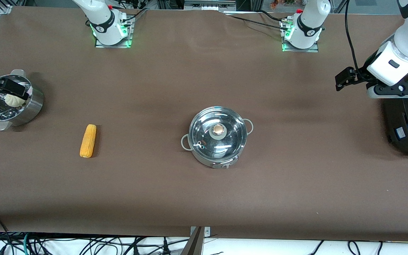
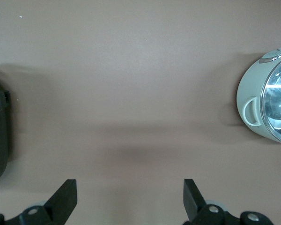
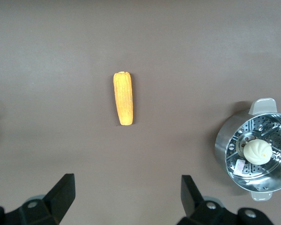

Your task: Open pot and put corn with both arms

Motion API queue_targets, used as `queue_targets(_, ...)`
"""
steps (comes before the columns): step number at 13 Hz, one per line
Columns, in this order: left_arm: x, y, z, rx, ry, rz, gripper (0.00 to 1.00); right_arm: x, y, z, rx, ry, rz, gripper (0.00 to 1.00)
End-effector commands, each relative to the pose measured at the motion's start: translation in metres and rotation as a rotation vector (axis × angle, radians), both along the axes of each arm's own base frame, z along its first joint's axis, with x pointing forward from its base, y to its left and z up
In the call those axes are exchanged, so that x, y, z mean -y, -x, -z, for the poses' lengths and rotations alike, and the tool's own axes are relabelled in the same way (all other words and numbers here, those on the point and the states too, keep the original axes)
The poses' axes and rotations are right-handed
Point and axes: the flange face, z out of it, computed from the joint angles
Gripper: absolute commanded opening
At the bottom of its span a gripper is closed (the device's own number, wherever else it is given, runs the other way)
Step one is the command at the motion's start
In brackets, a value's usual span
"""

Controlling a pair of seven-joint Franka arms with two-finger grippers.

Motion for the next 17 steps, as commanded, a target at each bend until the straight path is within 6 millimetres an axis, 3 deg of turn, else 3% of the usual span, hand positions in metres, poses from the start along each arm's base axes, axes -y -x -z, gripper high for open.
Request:
queue_targets(1,-0.002,-0.003,-0.006,-0.006,0.007,0.016,1.00,0.003,-0.002,-0.006,0.005,0.009,0.001,1.00)
queue_targets(14,-0.001,-0.003,-0.006,-0.006,0.008,0.013,1.00,0.001,-0.002,-0.005,0.003,0.013,-0.002,1.00)
queue_targets(15,0.003,-0.003,-0.004,-0.011,0.022,0.018,1.00,0.001,-0.002,-0.005,0.003,0.013,-0.002,1.00)
queue_targets(17,0.031,-0.004,0.003,-0.023,0.019,0.058,1.00,0.002,-0.002,-0.005,0.003,0.013,-0.001,1.00)
